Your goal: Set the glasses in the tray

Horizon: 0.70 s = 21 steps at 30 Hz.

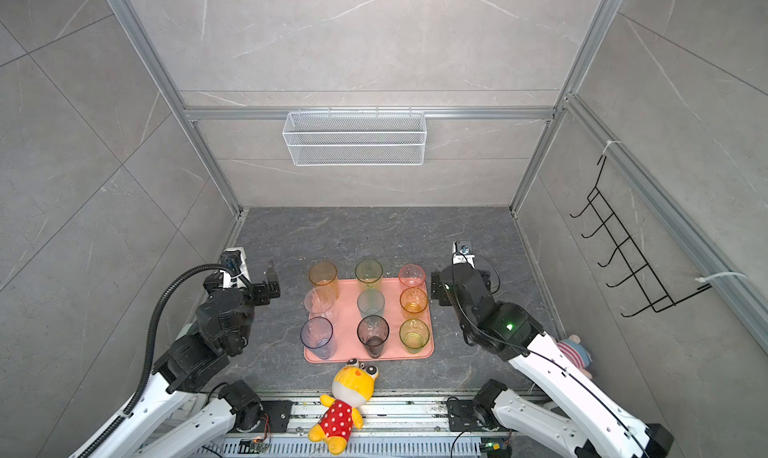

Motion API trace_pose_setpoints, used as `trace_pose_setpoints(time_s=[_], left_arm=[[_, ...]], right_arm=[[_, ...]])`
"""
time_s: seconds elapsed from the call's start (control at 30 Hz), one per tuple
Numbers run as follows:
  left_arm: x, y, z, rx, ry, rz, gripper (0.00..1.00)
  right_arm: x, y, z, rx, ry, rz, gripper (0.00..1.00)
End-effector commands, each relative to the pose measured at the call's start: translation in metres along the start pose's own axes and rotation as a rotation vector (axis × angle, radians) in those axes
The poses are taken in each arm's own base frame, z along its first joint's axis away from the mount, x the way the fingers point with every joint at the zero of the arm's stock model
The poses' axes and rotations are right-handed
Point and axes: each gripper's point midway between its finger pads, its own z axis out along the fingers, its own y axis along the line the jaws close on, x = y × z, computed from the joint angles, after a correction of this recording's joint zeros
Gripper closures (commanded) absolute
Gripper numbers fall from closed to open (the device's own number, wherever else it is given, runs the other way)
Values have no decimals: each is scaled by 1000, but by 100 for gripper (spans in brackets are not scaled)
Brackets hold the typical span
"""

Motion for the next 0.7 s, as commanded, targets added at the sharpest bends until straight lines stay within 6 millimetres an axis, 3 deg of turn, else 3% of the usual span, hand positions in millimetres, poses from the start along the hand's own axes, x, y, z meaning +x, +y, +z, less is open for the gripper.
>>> trace_pose_setpoints(time_s=[0.0, 0.13, 0.27, 0.43, 0.53, 0.67], left_arm=[[-15, 14, 20, -51, -61, -33, 1], [21, 33, 56, -105, 23, -109, 0], [66, 38, 86, -165, 68, -88, 0], [123, 52, 106, -272, 132, -22, 0], [154, 66, 113, -316, 178, -30, 0], [171, 70, 122, -294, 200, -49, 1]], right_arm=[[-26, -27, 6, 180, -197, 27, 1], [-15, -46, 34, 259, -225, 50, 1], [15, -65, 88, 291, -167, 99, 0], [51, -79, 139, 335, -73, 87, 1], [68, -87, 158, 344, -58, 104, 1], [88, -93, 172, 336, -52, 112, 1]])
